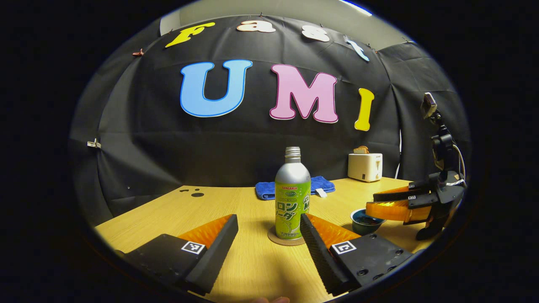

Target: Open the teacup lid with one hand, grasp the water bottle and pour water into the teacup with the other hand; after pouring, place the water bottle on the coaster and then close the teacup lid.

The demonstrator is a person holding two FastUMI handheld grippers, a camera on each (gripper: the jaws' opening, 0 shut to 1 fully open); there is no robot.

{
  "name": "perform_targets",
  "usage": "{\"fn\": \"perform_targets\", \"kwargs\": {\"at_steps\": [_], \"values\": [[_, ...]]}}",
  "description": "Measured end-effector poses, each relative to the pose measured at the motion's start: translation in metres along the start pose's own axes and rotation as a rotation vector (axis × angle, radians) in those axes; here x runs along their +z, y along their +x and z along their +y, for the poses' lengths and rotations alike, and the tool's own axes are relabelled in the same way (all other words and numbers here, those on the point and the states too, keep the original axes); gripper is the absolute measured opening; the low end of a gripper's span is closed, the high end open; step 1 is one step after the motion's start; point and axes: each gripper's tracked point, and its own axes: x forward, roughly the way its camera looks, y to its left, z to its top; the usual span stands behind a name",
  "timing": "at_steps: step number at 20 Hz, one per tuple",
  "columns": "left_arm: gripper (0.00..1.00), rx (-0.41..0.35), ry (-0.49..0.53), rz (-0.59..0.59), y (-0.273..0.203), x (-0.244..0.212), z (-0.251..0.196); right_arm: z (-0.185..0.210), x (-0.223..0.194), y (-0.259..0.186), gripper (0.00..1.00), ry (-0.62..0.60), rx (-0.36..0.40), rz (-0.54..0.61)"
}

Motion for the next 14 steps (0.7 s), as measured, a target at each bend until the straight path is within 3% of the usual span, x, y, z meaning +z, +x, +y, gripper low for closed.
{"fn": "perform_targets", "kwargs": {"at_steps": [2,4,7,9,14], "values": [[0.94,0.000,0.000,0.000,0.000,0.000,0.000,0.000,0.006,-0.008,0.63,0.003,-0.014,-0.038],[0.93,0.000,0.000,0.000,0.000,0.000,0.000,0.003,0.015,-0.017,0.67,0.008,-0.023,-0.084],[0.93,0.000,0.000,0.000,0.000,0.000,0.000,0.009,0.029,-0.033,0.88,0.001,-0.035,-0.163],[0.93,0.011,0.000,0.001,0.000,0.001,0.002,0.008,0.032,-0.045,0.94,-0.028,-0.061,-0.195],[0.93,0.038,0.000,0.001,-0.002,0.000,0.004,0.001,0.024,-0.051,0.95,0.006,-0.074,-0.189]]}}
